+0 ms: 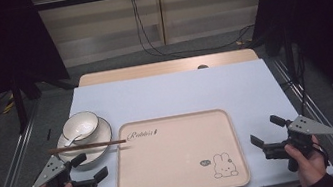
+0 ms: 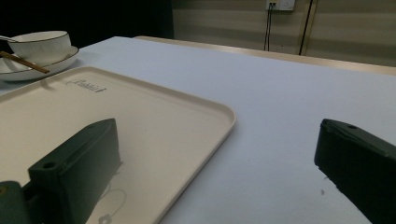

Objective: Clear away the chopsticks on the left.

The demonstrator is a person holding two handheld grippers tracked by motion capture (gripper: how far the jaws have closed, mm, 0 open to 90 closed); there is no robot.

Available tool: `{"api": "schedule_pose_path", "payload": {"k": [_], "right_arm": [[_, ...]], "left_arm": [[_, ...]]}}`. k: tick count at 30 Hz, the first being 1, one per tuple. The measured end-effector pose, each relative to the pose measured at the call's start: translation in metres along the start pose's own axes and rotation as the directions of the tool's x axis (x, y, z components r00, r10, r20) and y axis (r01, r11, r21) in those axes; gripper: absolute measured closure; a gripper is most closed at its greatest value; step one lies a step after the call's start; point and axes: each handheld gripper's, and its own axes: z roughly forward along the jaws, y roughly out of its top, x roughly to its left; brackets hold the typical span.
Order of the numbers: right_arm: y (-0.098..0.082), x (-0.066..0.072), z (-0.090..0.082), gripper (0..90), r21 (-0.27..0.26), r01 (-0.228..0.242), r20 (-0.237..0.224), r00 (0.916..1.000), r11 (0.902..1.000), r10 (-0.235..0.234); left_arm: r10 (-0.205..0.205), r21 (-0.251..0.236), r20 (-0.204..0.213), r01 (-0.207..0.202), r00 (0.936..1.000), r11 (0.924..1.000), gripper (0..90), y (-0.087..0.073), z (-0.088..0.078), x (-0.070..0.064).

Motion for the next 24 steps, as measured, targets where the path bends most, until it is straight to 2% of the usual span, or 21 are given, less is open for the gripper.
{"api": "schedule_pose_path", "payload": {"k": [4, 5, 11, 12, 13, 14, 17, 22, 24], "right_arm": [[0.000, 0.000, 0.002, 0.0, 0.000, 0.010, 0.000, 1.0000, 1.0000, -0.010], [0.000, 0.000, 0.002, 0.0, 0.001, 0.008, -0.001, 1.0000, 1.0000, -0.008], [0.000, 0.000, 0.001, 0.3, 0.003, 0.000, 0.002, 1.0000, 1.0000, 0.000], [0.000, 0.000, 0.002, 0.3, 0.003, 0.003, 0.001, 1.0000, 1.0000, -0.003], [0.000, 0.000, 0.002, 0.4, 0.002, 0.008, 0.002, 1.0000, 1.0000, -0.008], [0.000, 0.001, 0.003, 0.5, 0.001, 0.005, 0.005, 1.0000, 1.0000, -0.005], [0.000, 0.002, 0.005, 0.5, 0.010, 0.005, -0.001, 1.0000, 0.9999, -0.005], [0.001, 0.002, 0.008, 0.6, 0.010, 0.017, -0.005, 0.9998, 0.9998, -0.017], [0.000, 0.002, 0.007, 0.6, 0.011, 0.012, 0.000, 0.9999, 0.9999, -0.012]], "left_arm": [[0.007, -0.005, 0.013, -0.007, 0.9999, 1.0000, 1.9, 0.000, -0.002, 0.000], [0.005, -0.004, 0.000, -0.005, 1.0000, 1.0000, 1.8, 0.000, -0.002, -0.001], [0.019, 0.000, 0.000, -0.019, 0.9998, 0.9998, 1.8, 0.000, -0.001, -0.002], [0.016, 0.005, 0.011, -0.016, 0.9998, 0.9999, 1.8, 0.000, -0.001, -0.004], [0.022, 0.008, 0.001, -0.022, 0.9998, 0.9997, 1.7, 0.000, -0.001, -0.004], [0.034, 0.019, 0.014, -0.034, 0.9993, 0.9992, 1.6, 0.000, -0.002, -0.004], [0.040, 0.048, 0.010, -0.040, 0.9992, 0.9981, 1.9, 0.000, -0.003, 0.000], [0.056, 0.061, 0.025, -0.058, 0.9981, 0.9965, 3.5, 0.002, -0.009, 0.007], [0.040, 0.062, 0.011, -0.040, 0.9992, 0.9973, 4.5, 0.004, -0.011, 0.010]]}}
